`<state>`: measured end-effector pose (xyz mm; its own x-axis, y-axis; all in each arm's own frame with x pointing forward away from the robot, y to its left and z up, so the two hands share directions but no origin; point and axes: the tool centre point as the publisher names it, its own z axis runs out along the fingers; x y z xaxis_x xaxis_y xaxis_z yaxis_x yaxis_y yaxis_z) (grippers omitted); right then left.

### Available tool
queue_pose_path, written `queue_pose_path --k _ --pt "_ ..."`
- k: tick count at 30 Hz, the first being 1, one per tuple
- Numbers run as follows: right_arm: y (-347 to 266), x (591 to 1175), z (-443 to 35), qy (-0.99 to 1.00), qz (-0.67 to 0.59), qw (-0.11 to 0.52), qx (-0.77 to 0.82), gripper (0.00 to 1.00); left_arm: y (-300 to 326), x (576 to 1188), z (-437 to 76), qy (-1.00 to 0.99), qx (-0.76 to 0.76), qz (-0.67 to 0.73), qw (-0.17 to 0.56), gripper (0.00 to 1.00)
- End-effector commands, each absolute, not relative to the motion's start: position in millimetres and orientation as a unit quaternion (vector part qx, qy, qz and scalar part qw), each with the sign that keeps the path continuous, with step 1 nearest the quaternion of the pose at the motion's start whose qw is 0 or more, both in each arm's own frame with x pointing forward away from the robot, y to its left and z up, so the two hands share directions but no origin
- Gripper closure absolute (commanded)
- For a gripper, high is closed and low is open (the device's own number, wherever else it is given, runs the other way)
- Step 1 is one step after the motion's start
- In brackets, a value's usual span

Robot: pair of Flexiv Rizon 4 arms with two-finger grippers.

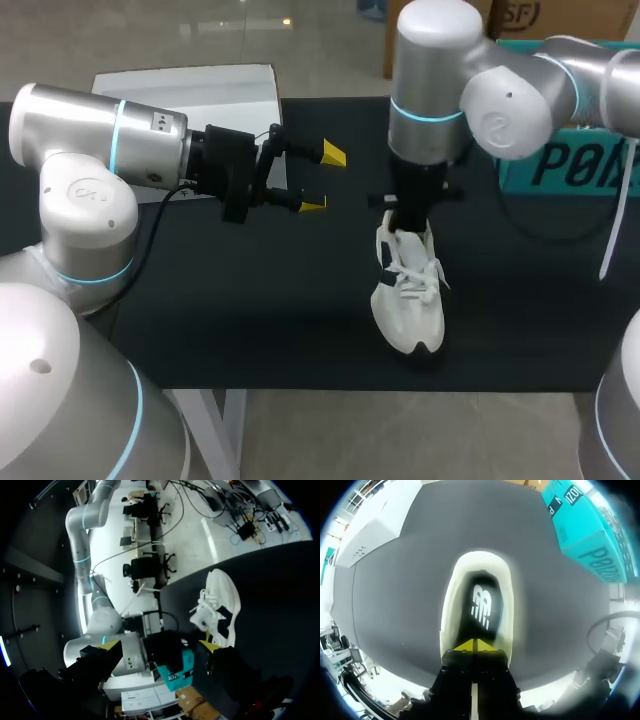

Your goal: Take the shoe out of the shoebox, open the shoe tongue, remove and reinsert the insole, then place the shoe into the shoebox

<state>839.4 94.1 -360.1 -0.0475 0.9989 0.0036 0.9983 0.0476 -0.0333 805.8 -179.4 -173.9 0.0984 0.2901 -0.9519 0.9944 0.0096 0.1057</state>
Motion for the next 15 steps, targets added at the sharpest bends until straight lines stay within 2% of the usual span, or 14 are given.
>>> queue_pose_path --k 1,4,5,7,9,15 --pt "86.8 825.6 -363.2 -0.723 -0.003 0.022 -0.691 1.0 -179.7 805.8 -173.6 0.548 0.588 -0.387 0.452 0.0" --pt "82.6 825.5 -369.3 -0.719 -0.002 0.028 -0.694 1.0 -179.7 805.8 -173.6 0.548 0.588 -0.387 0.452 0.0" --pt "80.8 826.2 -371.3 -0.717 -0.002 0.03 -0.697 0.89 -179.7 805.8 -173.6 0.548 0.588 -0.387 0.452 0.0" --pt "77.3 827.9 -375.1 -0.711 -0.006 0.04 -0.702 0.79 -179.7 805.8 -173.6 0.548 0.588 -0.387 0.452 0.0" --pt "75.0 830.0 -377.2 -0.707 -0.014 0.05 -0.706 0.63 -179.7 805.8 -173.6 0.548 0.588 -0.387 0.452 0.0" --pt "83.7 833.3 -374.0 -0.712 -0.028 0.053 -0.699 0.53 -179.7 805.8 -173.6 0.548 0.588 -0.387 0.452 0.0"
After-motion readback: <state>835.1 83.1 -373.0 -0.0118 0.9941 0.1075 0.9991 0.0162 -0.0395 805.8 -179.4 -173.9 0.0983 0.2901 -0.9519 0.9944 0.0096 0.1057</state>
